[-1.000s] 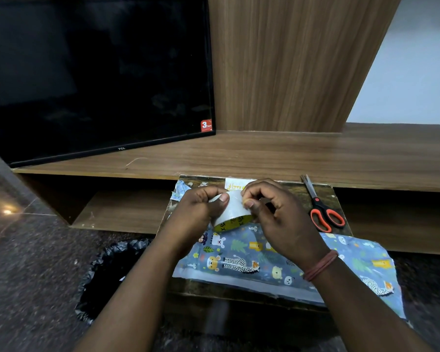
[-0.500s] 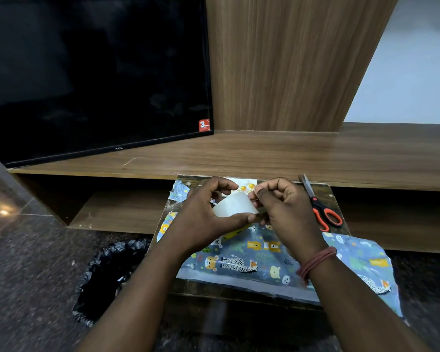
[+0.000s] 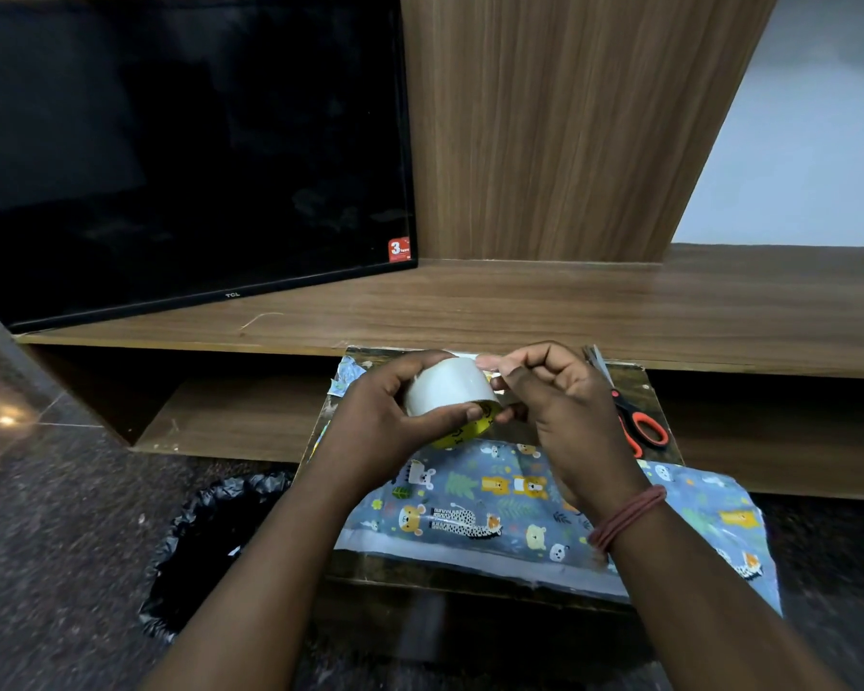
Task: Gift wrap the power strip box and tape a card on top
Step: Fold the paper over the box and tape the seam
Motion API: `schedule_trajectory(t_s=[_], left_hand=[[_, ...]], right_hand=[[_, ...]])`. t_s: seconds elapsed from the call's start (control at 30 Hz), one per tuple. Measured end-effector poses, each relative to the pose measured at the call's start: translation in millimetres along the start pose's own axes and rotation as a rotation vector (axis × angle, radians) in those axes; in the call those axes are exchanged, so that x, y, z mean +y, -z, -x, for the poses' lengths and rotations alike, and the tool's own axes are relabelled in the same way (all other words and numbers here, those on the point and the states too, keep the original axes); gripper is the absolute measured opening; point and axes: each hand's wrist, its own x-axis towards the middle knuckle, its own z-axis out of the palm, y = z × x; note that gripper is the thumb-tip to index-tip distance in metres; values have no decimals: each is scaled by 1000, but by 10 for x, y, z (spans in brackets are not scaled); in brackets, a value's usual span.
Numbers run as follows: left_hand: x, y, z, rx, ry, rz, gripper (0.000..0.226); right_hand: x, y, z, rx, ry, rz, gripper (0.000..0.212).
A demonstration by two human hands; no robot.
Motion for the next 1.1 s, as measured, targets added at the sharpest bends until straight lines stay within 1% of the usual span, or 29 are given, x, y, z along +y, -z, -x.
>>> schedule_trajectory(t_s=[0.07,0.17,0.3,0.5,0.6,0.7,0.77,0.9,1.03,1.1], left_hand=[[-22,31,-17,-15,47,45,57],[-39,86,-32,-37,100,46,50],[-48,134,-47,-48,121,102,54],[-78,97,-62,-37,153,79,61],[-74,74,-54,-50,161,37,54],[-78,63,-46,-63,154,-37,45],[-72,67,-47,-84,148,-59,44],[-64,75,-56,-154,151,-49,52],[-38,65,-44,-156,123,-78,60],[-31,57,-28,-157,103,-110,78]], right_hand=[[-13,0,8,-30,-5,-35,6],[8,-6,20,-100,-12,-68,8],[-2,8,34,-149,-40,-170,7],[-12,21,35,-190,-121,-247,9],[-36,27,33,-202,-176,-327,9],[-58,72,25,-247,-206,-326,10],[-61,117,18,-288,-209,-309,10],[-89,160,22,-308,-221,-293,10],[-95,126,23,-268,-237,-320,8],[-71,92,21,-246,-226,-300,6]])
